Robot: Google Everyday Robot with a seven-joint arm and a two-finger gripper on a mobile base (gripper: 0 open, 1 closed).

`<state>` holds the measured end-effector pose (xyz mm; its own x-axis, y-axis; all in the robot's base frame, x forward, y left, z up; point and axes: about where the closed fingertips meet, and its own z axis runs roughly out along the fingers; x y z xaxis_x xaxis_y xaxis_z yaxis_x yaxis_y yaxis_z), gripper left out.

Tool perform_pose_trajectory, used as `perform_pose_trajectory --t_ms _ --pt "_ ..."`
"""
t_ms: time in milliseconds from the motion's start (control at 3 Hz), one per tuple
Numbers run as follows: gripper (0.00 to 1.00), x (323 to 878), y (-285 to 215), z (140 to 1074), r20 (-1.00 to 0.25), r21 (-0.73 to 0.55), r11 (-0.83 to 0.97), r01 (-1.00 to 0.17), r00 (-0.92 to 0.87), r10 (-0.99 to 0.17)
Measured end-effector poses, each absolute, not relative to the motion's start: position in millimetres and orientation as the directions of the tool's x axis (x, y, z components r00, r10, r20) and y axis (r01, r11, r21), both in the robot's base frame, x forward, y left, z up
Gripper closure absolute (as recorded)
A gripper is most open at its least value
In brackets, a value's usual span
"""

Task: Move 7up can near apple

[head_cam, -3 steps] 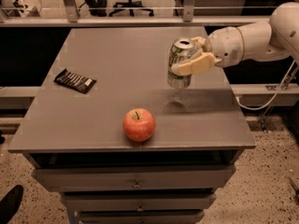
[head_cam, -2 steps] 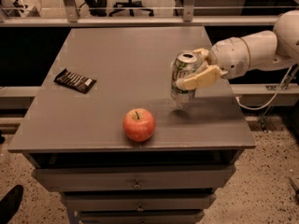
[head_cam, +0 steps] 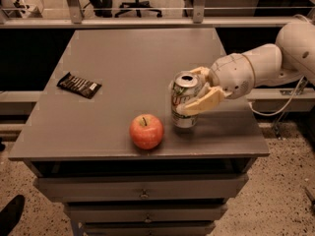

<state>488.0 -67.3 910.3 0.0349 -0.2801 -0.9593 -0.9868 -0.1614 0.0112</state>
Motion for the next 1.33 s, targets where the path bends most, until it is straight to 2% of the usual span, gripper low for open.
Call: perform_pose_trajectory --t_ms 333,1333 --pt "0.82 477.2 -56.5 900.3 -0.958 0.002 -0.175 -0.985 0.048 -0.282" --pt "0.12 472.1 -43.7 884.8 -0.964 -0.046 -0.151 -0.987 0.084 -0.253"
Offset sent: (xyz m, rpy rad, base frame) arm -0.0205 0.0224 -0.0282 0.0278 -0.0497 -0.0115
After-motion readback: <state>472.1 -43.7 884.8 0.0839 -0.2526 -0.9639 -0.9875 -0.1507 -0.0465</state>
